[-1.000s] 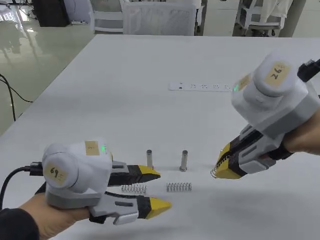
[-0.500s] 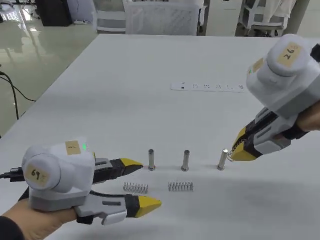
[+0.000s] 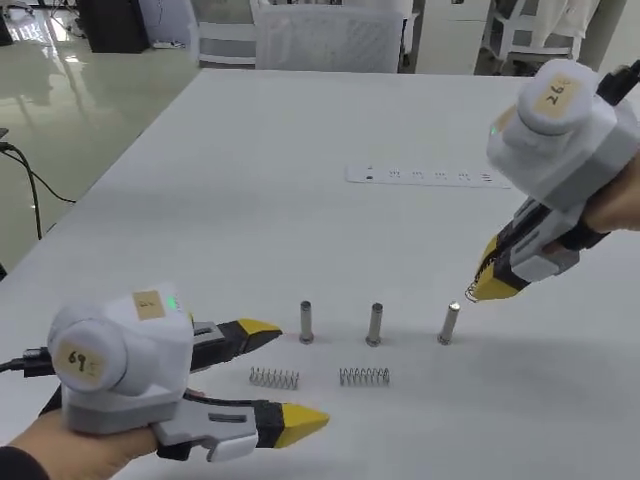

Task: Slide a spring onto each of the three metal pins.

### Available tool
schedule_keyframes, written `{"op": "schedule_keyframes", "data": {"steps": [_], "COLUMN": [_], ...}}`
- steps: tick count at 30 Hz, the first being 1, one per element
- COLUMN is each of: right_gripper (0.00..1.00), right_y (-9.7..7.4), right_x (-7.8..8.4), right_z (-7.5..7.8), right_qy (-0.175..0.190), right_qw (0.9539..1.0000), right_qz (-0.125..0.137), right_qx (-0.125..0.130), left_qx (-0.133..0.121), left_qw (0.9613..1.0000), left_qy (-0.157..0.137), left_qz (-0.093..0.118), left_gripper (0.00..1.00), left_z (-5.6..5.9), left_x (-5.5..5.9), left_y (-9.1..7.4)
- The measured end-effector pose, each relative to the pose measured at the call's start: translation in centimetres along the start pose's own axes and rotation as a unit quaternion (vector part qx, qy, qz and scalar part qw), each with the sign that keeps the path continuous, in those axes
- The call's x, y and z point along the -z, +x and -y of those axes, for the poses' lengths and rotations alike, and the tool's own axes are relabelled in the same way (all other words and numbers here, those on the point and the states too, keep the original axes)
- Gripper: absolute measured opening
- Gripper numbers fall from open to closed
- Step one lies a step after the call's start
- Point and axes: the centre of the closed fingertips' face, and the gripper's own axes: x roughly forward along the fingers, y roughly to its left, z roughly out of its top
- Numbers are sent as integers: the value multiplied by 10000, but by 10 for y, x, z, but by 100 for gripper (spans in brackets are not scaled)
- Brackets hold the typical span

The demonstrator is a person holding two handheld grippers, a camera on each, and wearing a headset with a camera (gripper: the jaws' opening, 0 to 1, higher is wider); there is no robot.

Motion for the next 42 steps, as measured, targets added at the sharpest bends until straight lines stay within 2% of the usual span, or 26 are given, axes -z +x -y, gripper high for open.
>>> {"op": "schedule_keyframes", "data": {"steps": [13,18,29,42], "right_gripper": [9,9,9,9], "right_y": [22,25,30,56], "right_x": [3,7,6,14], "right_z": [9,12,11,8], "right_qy": [34,-1,2,35], "right_qw": [9996,9993,9990,9971], "right_qz": [-252,-372,-419,-711], "right_qx": [-141,-81,-145,-286], "left_qx": [-63,-65,-40,-48], "left_qw": [10000,10000,10000,10000], "left_qy": [-29,-11,12,11], "left_qz": [18,8,-12,-9], "left_gripper": [63,65,65,63], "left_z": [-1,-1,1,1], "left_x": [0,1,2,1], "left_y": [-1,-1,0,-1]}}
